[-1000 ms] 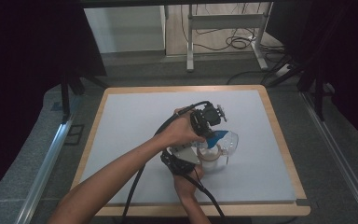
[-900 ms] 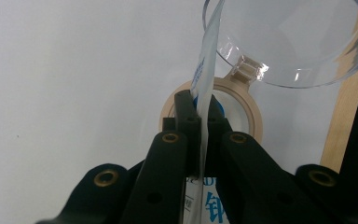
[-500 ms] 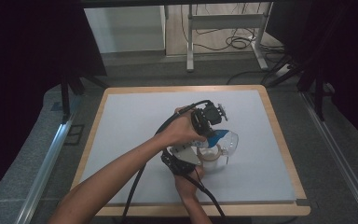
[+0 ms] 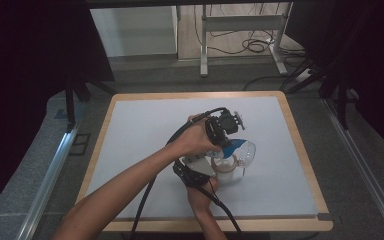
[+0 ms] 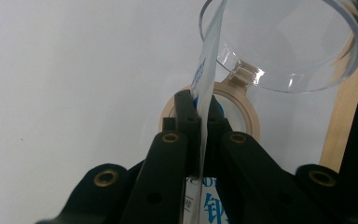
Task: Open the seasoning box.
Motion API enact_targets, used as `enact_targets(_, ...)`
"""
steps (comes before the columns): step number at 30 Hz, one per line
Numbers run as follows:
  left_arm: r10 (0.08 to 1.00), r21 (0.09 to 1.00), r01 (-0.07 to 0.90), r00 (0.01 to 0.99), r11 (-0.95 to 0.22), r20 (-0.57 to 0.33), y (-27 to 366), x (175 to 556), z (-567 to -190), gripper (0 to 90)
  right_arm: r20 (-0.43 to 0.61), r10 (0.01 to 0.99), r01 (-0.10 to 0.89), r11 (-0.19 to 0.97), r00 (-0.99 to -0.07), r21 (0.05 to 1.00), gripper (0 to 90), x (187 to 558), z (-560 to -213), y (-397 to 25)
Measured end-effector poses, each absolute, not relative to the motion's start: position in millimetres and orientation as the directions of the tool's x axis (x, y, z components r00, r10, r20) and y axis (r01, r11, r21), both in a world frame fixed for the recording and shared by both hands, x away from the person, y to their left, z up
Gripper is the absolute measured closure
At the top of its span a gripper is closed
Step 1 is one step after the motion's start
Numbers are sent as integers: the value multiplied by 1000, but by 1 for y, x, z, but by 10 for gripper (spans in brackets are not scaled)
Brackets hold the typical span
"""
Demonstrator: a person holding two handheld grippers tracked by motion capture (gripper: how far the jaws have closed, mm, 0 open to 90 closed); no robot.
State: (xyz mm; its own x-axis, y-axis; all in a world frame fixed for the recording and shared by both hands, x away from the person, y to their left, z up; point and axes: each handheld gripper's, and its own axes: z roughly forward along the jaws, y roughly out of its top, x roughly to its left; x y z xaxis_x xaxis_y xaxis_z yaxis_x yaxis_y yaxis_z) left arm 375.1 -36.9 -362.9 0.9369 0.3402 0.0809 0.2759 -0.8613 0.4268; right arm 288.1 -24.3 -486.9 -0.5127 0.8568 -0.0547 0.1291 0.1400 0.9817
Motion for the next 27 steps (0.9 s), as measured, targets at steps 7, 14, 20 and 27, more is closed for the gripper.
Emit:
enact_targets(7,339,426,276,937,-861,78,-37,375,-363,900,-68,858,118,147,-509,982,546,290,-487,-25)
enact_targets(14,336,421,274,938,-865,79,-38,375,-365,900,-67,857,119,148,-511,982,546,290,-488,-25)
enact_targets(20,334,418,273,939,-866,78,-39,375,-366,900,-62,857,123,144,-511,982,546,291,-488,-25)
enact_targets(27,333,421,273,940,-865,75,-39,375,-366,900,-73,857,117,154,-511,981,549,292,-487,-26)
